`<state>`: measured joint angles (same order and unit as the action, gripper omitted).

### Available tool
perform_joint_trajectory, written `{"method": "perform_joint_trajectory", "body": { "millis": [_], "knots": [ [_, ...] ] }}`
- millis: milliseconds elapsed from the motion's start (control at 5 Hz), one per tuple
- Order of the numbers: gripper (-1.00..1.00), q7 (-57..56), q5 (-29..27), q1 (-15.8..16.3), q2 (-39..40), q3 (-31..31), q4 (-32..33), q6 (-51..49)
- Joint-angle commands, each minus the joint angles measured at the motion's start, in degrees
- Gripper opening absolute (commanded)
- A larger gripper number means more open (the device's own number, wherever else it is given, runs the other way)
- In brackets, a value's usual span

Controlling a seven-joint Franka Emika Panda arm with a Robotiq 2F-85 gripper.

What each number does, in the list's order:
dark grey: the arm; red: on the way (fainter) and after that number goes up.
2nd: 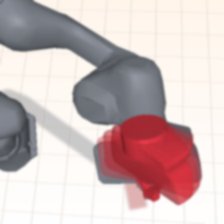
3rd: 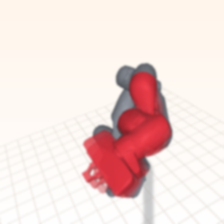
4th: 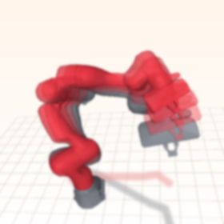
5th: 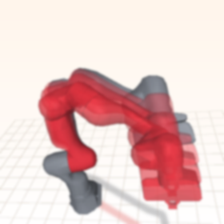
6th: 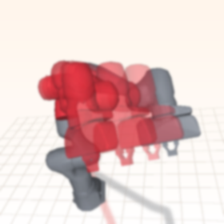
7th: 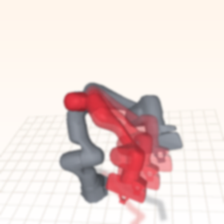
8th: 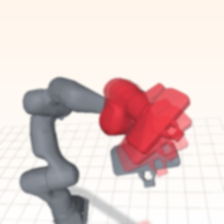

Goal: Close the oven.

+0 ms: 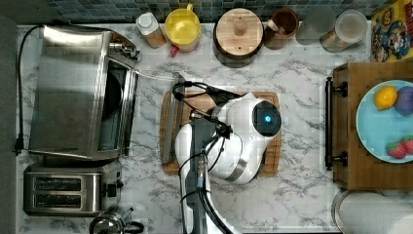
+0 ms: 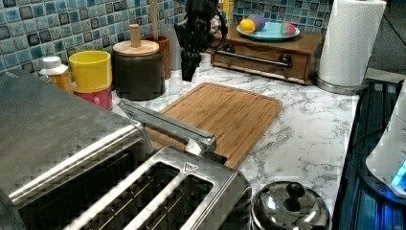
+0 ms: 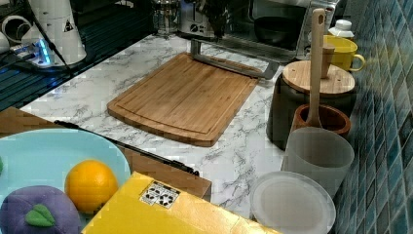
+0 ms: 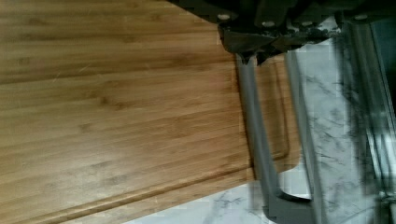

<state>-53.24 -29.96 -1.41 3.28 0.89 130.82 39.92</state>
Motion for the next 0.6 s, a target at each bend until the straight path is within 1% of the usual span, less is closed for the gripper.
{"method": "perform_joint_trajectory", "body": {
  "millis": [200,400,600],
  "knots": [
    [-1.00,-14.41,-19.22,-0.44,3.20,-2.16,4.00,10.89],
    [-1.00,-17.79,-22.67,-1.42,3.96,-1.99,3.82,9.83],
    [-1.00,-19.56,-24.26,1.27,5.81,-1.07,3.31,10.56]
  ]
}}
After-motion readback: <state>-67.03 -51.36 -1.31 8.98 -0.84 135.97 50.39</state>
